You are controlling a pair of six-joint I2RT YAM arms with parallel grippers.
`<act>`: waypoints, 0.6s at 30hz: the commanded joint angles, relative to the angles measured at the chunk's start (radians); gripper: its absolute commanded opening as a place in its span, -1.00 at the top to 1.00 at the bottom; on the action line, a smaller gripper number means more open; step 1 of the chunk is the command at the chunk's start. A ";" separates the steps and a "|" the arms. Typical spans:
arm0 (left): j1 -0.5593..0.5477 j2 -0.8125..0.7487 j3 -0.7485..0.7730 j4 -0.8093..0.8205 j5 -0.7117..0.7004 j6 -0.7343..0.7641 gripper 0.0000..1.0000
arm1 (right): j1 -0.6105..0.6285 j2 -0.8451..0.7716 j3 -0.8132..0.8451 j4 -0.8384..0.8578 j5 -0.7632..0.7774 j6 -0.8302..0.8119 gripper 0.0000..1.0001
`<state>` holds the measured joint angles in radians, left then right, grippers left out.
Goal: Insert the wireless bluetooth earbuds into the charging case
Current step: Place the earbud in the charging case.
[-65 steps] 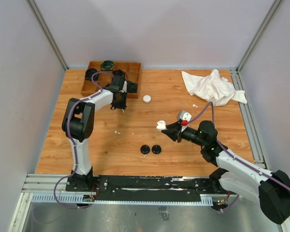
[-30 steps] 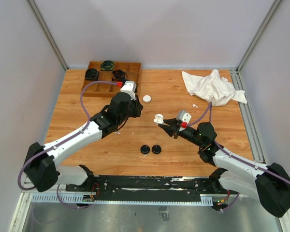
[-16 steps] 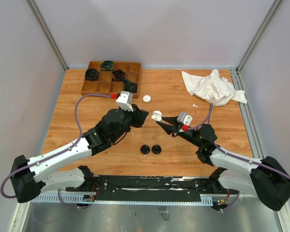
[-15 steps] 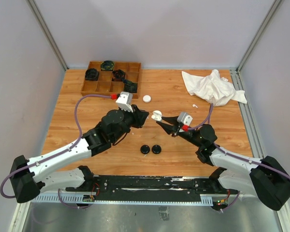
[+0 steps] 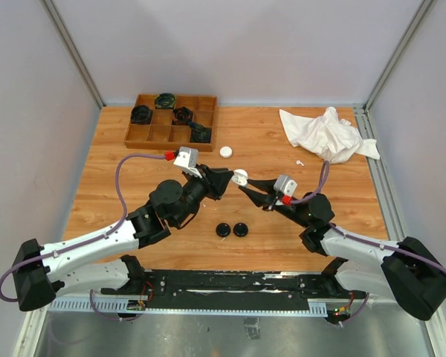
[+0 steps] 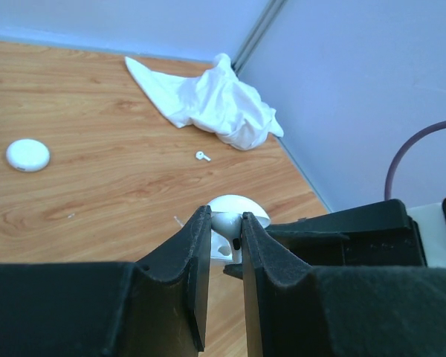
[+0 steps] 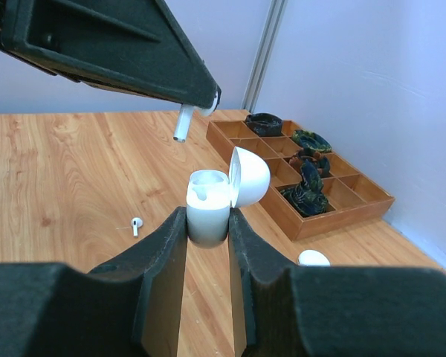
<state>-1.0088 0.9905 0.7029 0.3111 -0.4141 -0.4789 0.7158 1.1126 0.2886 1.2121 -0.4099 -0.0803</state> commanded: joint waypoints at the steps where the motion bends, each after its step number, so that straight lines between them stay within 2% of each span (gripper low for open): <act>1: -0.031 0.002 -0.019 0.126 -0.051 0.015 0.71 | 0.017 0.003 -0.013 0.092 0.019 -0.005 0.99; 18: -0.060 0.069 -0.045 0.232 -0.097 0.059 0.72 | 0.025 -0.024 -0.014 0.115 0.017 0.016 0.99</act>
<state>-1.0534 1.0512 0.6724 0.4675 -0.4763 -0.4461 0.7265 1.1103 0.2825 1.2667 -0.3950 -0.0742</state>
